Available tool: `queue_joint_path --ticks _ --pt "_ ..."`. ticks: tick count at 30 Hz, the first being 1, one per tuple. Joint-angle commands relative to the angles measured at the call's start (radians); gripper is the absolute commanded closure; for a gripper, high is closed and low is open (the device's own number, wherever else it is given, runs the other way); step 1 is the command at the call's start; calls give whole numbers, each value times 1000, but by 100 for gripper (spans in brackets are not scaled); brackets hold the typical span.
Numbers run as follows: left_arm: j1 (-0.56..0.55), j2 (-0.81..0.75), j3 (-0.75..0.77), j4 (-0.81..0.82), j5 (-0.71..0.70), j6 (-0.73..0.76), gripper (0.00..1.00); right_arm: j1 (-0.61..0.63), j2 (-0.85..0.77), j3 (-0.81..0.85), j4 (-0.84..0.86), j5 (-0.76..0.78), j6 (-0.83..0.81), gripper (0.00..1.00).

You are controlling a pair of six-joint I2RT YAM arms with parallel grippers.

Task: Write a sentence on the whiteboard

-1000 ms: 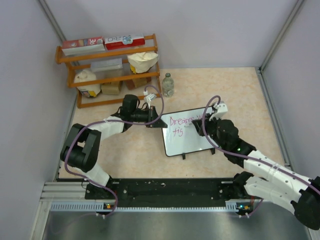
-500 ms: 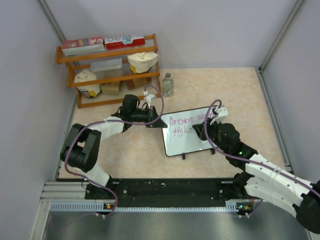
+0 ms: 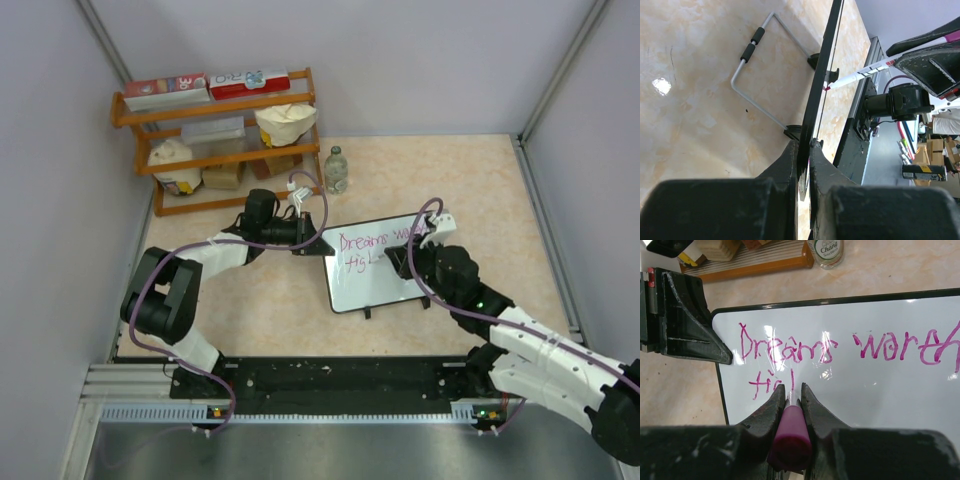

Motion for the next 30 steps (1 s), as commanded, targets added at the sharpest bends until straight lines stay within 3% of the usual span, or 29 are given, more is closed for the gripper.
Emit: queue_joint_path --ticks 1,19,30 --pt "8 -5 18 -32 -135 52 100 -11 28 48 45 61 -14 100" --pt "8 -5 18 -32 -133 50 100 -20 11 57 -3 107 -18 100" --pt "8 -3 18 -29 -133 47 100 -21 -17 6 -34 59 -2 100"
